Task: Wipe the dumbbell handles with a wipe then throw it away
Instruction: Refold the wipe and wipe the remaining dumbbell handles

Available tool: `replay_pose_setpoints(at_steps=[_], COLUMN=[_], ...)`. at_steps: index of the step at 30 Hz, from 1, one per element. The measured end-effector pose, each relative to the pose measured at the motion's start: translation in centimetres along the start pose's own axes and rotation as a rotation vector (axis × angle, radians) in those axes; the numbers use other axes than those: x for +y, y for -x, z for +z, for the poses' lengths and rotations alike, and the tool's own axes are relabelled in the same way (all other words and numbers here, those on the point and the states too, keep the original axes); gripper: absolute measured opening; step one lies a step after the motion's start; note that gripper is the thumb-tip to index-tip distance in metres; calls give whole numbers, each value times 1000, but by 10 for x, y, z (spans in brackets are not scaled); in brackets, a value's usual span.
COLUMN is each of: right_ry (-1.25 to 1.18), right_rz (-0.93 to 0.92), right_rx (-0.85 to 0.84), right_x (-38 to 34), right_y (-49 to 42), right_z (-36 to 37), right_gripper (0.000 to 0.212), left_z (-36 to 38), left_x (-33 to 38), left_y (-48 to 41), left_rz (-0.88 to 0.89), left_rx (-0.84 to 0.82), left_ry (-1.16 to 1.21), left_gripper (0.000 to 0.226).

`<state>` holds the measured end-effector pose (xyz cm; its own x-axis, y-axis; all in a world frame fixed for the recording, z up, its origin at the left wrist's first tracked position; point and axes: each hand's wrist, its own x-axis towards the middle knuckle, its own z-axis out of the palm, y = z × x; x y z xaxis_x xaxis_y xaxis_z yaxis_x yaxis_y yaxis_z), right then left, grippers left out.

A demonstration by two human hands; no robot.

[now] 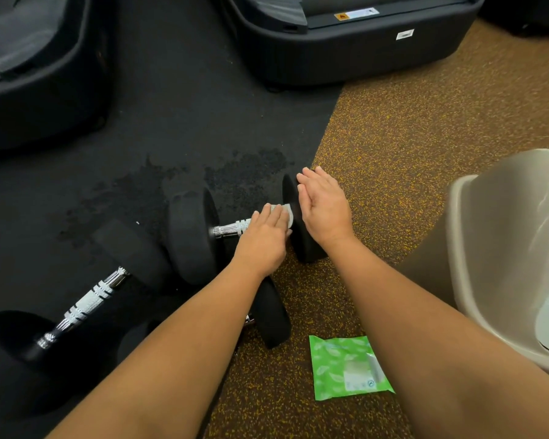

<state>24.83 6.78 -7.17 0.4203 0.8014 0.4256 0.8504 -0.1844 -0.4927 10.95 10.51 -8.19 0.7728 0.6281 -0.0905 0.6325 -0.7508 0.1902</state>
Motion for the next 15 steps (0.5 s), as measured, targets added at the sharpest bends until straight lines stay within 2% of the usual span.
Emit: replay_pose_setpoints(at_steps=[8, 12, 15], right_ry=[6, 16, 8], right_rz=[1, -4, 2], right_rx=[-6, -29, -31], right_x=[-2, -1, -2], right_y=[0, 0, 1], right_z=[-2, -3, -4], right_gripper=[48, 43, 49], left_z=[-7, -11, -10], left_x=[2, 13, 14], left_y=[-4, -15, -5], left_rz=[-151, -125, -83], left_rx=[4, -72, -42], left_ry=[56, 79, 80], left_gripper=[48, 50, 51])
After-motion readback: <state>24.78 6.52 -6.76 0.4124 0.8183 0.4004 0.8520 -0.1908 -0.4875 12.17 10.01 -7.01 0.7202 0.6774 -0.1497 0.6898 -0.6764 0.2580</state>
